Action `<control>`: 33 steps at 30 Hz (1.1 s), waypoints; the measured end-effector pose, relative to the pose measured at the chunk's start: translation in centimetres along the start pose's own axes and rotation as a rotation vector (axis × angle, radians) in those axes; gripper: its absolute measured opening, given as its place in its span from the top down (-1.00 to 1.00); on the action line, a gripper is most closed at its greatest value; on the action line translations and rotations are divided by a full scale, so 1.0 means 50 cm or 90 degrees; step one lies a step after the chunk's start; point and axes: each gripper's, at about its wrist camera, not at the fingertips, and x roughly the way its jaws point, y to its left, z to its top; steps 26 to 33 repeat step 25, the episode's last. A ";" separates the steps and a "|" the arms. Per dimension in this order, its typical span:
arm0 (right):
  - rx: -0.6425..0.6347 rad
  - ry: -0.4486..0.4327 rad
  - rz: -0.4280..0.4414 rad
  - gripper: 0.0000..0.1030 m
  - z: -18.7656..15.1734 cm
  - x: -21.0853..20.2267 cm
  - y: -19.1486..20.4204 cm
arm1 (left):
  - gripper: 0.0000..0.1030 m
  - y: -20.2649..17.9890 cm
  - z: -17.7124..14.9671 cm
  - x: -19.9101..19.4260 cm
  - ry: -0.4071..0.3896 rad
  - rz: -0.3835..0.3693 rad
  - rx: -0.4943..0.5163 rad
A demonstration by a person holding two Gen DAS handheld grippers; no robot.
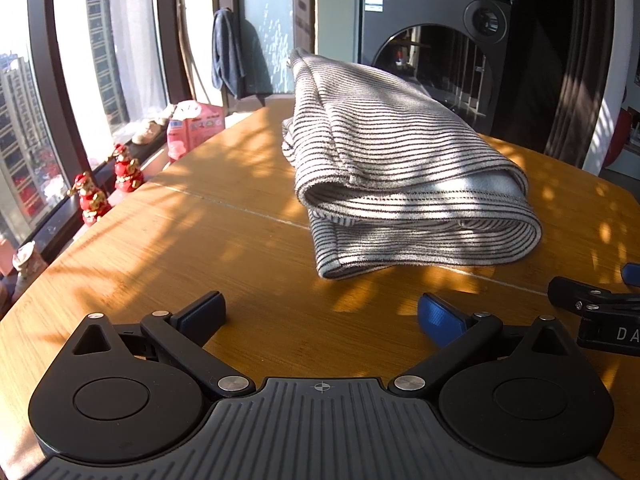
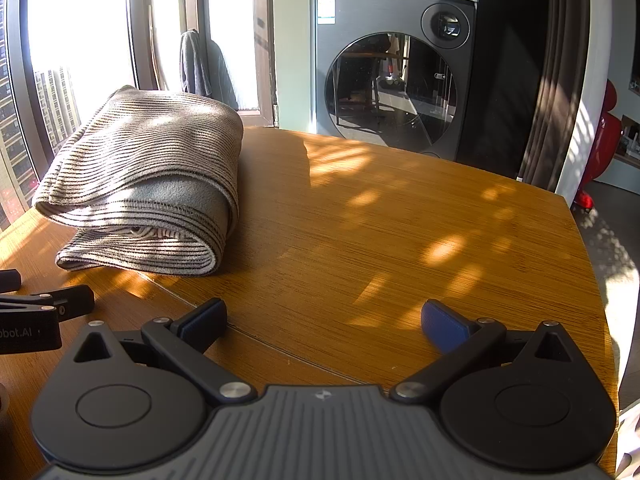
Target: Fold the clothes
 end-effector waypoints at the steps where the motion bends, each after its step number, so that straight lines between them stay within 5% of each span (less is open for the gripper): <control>1: 0.000 0.000 0.000 -1.00 0.001 0.000 0.000 | -1.00 0.000 -0.001 -0.001 0.000 0.000 0.000; 33: 0.000 0.000 0.000 -1.00 0.000 0.000 0.000 | -1.00 0.008 -0.003 -0.005 -0.004 -0.012 -0.009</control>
